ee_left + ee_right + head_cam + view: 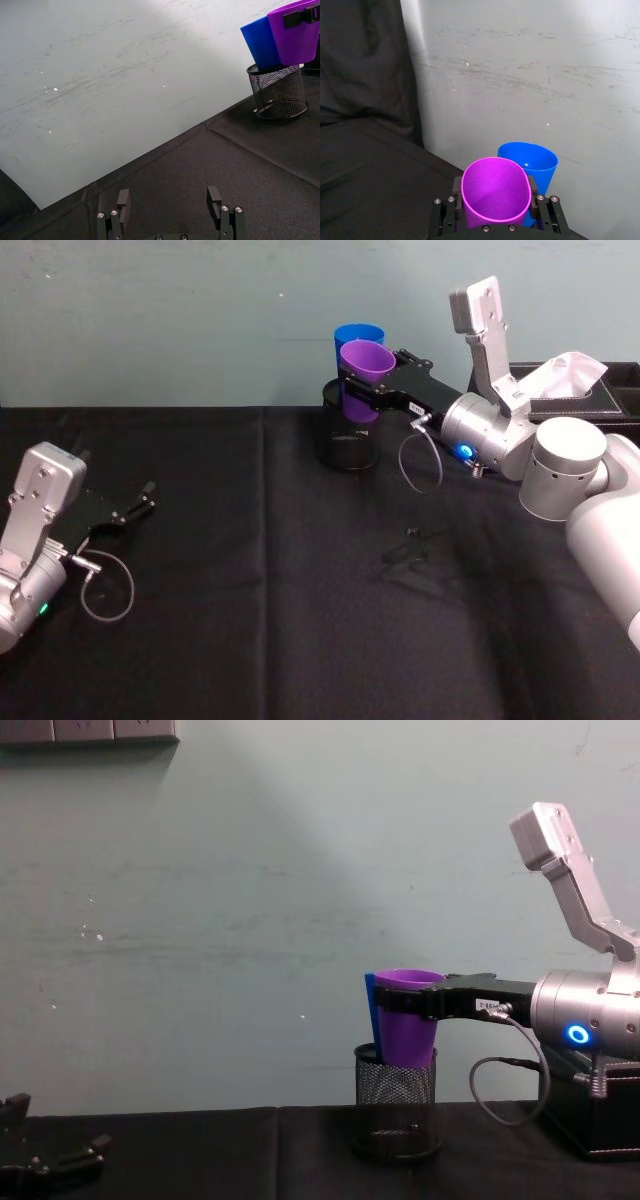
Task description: Pick up one cup with a gripper and tap it against the other cup.
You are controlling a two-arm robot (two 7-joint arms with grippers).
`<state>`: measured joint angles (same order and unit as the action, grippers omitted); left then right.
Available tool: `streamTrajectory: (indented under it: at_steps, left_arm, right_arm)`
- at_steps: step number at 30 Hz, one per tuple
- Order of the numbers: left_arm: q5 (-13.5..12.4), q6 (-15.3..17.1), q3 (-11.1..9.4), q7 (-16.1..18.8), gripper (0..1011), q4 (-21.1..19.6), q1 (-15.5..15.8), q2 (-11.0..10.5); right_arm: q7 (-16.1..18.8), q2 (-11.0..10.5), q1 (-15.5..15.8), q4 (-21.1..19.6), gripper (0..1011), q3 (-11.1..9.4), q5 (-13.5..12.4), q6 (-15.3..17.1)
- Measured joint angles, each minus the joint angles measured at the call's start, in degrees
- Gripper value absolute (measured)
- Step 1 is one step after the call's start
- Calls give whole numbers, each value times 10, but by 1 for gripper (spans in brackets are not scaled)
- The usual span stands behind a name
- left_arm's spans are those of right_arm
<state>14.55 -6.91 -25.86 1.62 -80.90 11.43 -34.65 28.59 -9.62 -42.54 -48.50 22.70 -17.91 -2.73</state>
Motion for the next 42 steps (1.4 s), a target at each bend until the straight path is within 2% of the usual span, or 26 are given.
streamTrajectory:
  at_steps: [42]
  left_arm:
    - [0, 0, 0, 0, 1000, 0, 0, 0]
  right_arm:
    - [0, 0, 0, 0, 723, 0, 0, 0]
